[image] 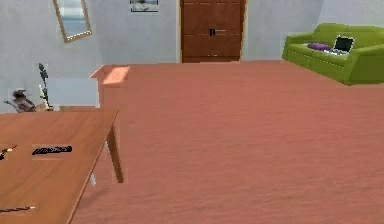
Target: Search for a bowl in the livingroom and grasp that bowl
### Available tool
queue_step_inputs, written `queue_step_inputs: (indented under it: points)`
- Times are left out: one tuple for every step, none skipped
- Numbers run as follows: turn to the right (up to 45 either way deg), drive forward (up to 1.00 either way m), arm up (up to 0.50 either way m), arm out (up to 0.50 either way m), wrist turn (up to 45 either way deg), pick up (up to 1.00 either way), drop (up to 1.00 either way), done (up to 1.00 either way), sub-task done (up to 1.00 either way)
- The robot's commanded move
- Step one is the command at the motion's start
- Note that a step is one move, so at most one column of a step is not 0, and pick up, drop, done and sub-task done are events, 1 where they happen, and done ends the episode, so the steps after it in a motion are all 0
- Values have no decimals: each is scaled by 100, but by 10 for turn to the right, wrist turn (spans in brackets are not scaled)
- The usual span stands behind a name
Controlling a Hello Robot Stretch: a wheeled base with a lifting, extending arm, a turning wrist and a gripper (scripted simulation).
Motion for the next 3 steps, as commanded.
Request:
queue_step_inputs:
  points:
    - [0, 0, 0, 0, 180, 0, 0, 0, 0]
    - [0, 0, -30, 0, 0, 0, 0, 0, 0]
    - [0, 0, 0, 0, 0, 100, 0, 0, 0]
